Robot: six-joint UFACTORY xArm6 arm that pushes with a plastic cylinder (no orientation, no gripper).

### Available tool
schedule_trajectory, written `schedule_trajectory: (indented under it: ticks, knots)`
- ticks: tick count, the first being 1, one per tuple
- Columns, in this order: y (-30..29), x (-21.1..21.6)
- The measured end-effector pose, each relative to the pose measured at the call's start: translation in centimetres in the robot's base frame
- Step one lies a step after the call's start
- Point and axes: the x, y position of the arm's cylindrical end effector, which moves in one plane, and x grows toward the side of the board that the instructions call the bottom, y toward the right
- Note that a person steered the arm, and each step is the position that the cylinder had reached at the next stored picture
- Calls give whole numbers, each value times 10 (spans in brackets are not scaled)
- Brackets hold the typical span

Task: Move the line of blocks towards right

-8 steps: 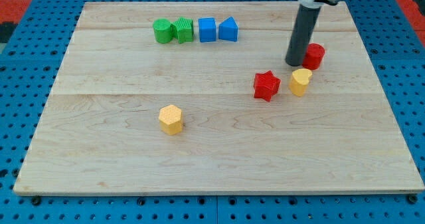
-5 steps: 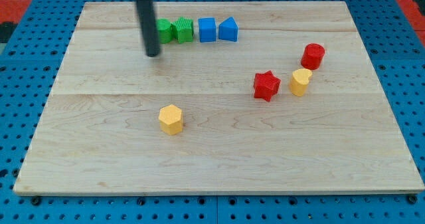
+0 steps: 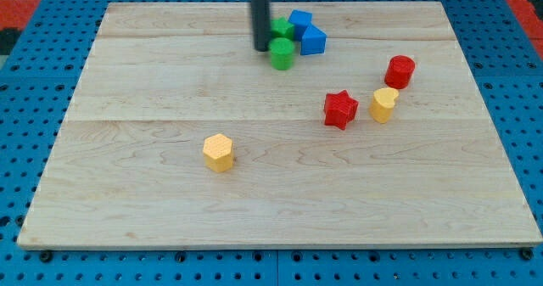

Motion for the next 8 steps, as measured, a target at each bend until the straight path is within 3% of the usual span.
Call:
schedule_trajectory:
  ticks: [1, 3, 4, 5, 7, 8]
  knots:
    - [29, -3]
    - [-55, -25]
    - [-62, -42]
    - [-50, -58]
    - [77, -59]
    - [82, -68]
